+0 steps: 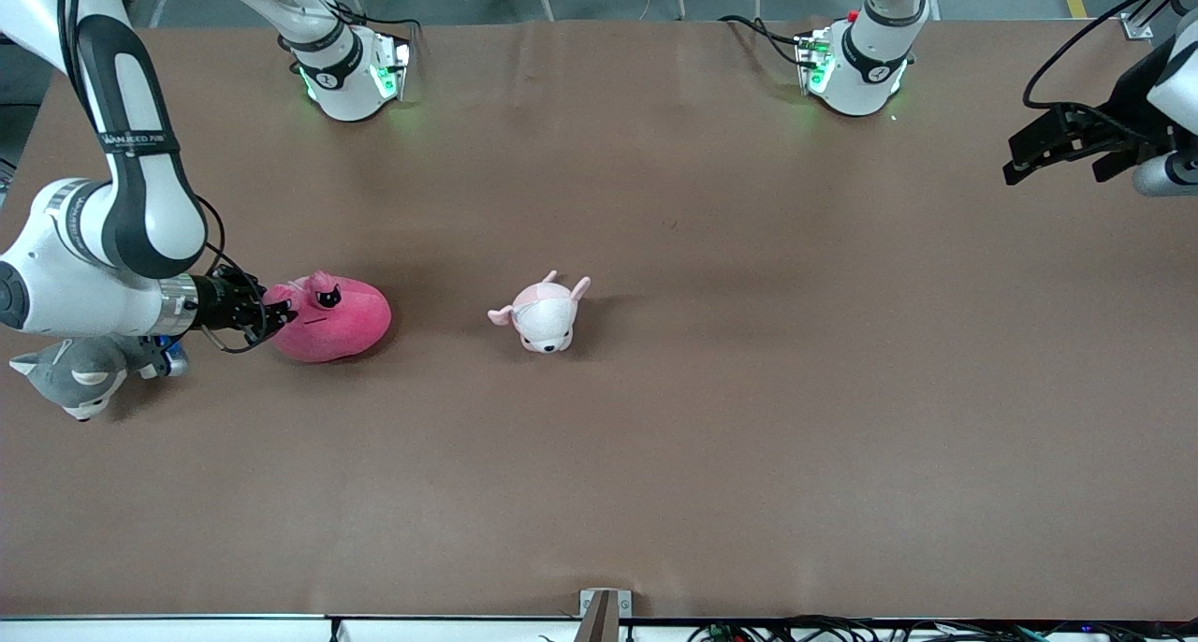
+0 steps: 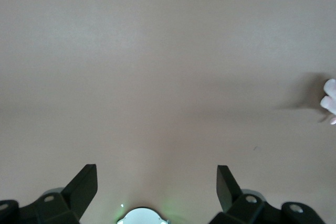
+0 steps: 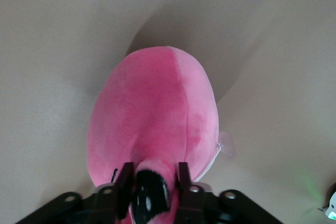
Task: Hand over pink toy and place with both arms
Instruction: 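Open the right gripper and release the pink toy beside the grey cat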
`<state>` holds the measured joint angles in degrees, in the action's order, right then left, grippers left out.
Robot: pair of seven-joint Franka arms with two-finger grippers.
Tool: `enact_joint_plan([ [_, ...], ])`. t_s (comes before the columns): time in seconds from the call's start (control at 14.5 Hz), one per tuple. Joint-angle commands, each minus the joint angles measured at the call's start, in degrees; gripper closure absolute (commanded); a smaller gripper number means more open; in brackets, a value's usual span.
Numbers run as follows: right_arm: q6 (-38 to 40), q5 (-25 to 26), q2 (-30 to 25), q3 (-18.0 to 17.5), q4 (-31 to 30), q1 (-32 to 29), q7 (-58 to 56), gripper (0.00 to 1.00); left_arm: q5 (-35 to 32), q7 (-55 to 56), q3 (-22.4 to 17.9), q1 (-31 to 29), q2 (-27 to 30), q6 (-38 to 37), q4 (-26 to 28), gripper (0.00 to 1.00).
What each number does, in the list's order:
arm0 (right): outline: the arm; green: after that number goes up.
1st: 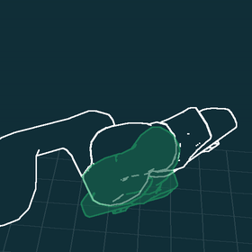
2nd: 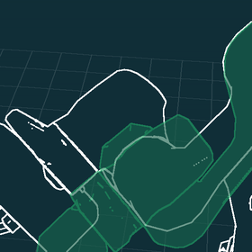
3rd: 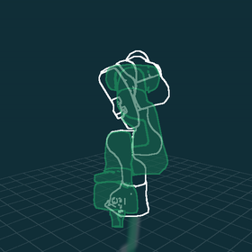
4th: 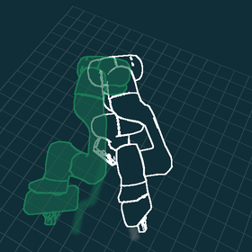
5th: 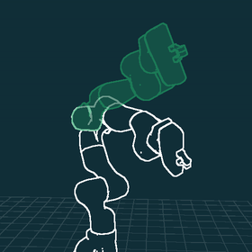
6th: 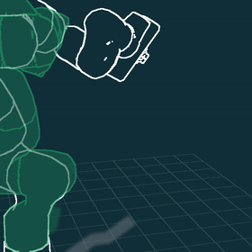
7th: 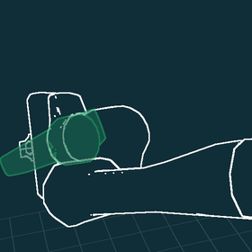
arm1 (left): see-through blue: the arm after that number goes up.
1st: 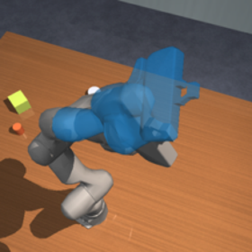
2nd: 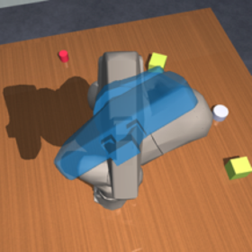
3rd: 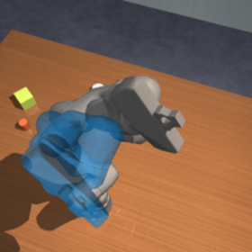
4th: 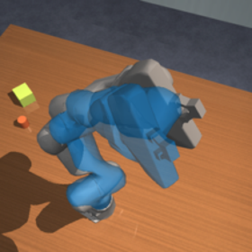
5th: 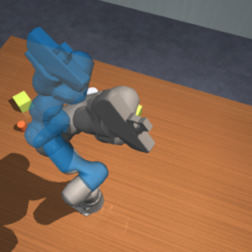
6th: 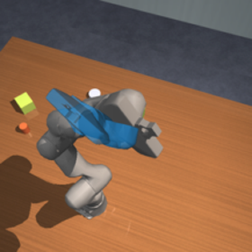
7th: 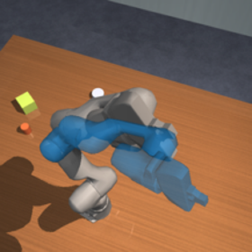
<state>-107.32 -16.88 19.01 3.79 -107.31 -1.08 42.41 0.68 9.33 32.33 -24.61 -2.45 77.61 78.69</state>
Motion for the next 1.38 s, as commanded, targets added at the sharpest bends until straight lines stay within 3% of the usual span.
enact_joint_plan([
  [0.0,0.18,-0.35,-0.81,-1.24,1.57,-1.11,-3.36,0.0,0.29,-4.65,0.01,-2.89,4.91,0.44,4.89,0.0],
  [0.35,0.8,3.06,-1.43,-1.07,7.27,-1.99,-23.66,0.0,3.8,-8.88,-3.41,-3.08,10.8,5.18,12.45,0.0],
  [0.48,3.16,8.59,-1.52,-1.24,10.87,-1.82,-27.62,0.0,3.81,-9.59,-3.68,-3.08,10.54,5.27,12.19,0.0],
  [0.97,9.41,17.74,-1.78,-1.51,22.39,-1.29,-44.23,0.0,3.01,-9.15,-3.5,-2.64,5.89,6.07,5.52,0.0],
  [1.31,19.14,18.28,-2.74,-1.59,28.29,-1.2,-46.72,0.0,2.66,-9.15,-3.59,-2.81,4.74,6.07,4.37,0.0],
])
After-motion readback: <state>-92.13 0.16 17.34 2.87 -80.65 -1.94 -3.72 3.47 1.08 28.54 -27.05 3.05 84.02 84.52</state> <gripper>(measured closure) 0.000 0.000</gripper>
